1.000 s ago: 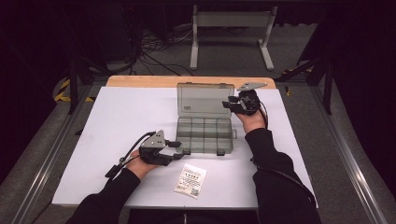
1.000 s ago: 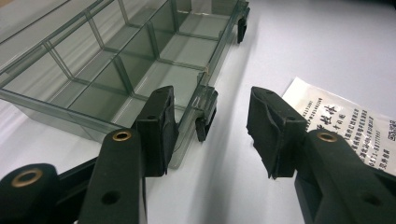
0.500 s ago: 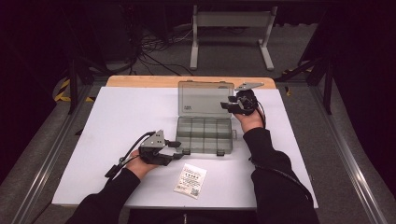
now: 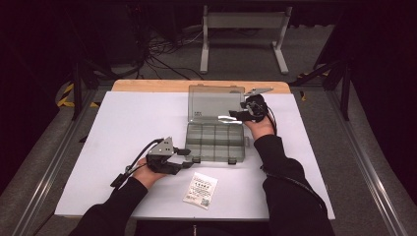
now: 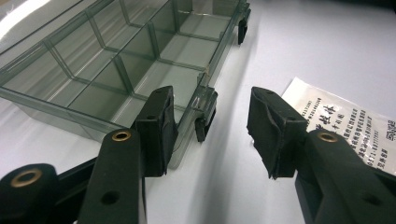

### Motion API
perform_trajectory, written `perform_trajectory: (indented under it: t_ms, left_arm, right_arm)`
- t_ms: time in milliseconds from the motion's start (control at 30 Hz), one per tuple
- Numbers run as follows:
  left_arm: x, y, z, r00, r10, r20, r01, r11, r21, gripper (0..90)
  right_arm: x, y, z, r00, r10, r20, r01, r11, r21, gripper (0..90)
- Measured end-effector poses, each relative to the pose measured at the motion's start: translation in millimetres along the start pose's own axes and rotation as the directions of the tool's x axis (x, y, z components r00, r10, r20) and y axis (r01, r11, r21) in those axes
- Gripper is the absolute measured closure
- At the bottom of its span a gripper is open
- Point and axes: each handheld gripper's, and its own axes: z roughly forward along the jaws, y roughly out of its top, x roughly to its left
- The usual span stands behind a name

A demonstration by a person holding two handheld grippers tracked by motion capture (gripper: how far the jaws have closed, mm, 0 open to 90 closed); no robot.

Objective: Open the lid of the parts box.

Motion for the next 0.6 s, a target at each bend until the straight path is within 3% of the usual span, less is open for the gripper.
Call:
perform_trajectory:
  t_ms: [600]
  left_arm:
    - [-0.1,-0.1,-0.5,1.0000,0.001,0.007,-0.001,1.0000,0.000,51.5]
  right_arm:
    - [-9.2,-10.9,9.4,0.9956,0.089,-0.030,-0.087,0.995,0.047,28.5]
